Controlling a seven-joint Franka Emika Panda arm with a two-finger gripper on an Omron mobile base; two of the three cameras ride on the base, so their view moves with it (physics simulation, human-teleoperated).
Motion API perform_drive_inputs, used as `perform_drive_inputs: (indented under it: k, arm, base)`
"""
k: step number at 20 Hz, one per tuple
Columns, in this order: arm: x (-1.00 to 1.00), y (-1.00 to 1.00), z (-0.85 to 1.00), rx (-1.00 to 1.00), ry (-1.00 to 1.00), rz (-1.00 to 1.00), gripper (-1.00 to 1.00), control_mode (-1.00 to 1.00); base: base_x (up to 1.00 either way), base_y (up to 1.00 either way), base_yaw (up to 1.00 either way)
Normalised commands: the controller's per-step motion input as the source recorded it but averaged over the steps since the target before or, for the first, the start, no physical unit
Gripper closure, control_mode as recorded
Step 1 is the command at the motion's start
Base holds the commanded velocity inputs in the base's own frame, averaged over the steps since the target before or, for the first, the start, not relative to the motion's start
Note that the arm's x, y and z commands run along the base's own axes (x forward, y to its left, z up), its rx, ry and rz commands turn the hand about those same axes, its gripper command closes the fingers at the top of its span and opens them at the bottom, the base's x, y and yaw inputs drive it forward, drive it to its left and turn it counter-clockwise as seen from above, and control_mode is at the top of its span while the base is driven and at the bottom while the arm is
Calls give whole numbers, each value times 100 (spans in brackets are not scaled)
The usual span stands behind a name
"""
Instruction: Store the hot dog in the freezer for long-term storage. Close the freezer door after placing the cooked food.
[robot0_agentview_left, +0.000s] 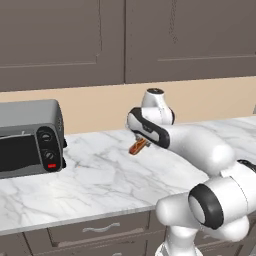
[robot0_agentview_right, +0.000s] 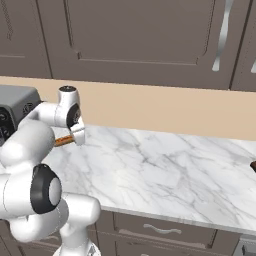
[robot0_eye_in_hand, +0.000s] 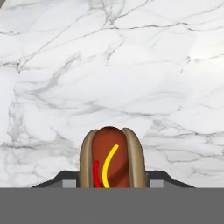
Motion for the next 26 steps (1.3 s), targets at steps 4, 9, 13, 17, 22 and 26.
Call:
perform_drive_inputs:
  k: [4, 9, 13, 17, 22, 26]
  arm:
    - [-26, -85, 1, -9, 6, 9, 100, -100]
    - [-29, -96, 0, 0, 0, 28, 100, -100]
    - [-58, -66, 4, -6, 0, 27, 100, -100]
    - [-60, -13, 34, -7, 8, 20, 100, -100]
    - [-75, 0, 32, 0, 4, 19, 100, -100]
    - [-69, 0, 35, 0, 3, 16, 100, -100]
  base:
    - [0, 0, 0]
    - [0, 0, 0]
    - [0, 0, 0]
    - [0, 0, 0]
    - [0, 0, 0]
    - [0, 0, 0]
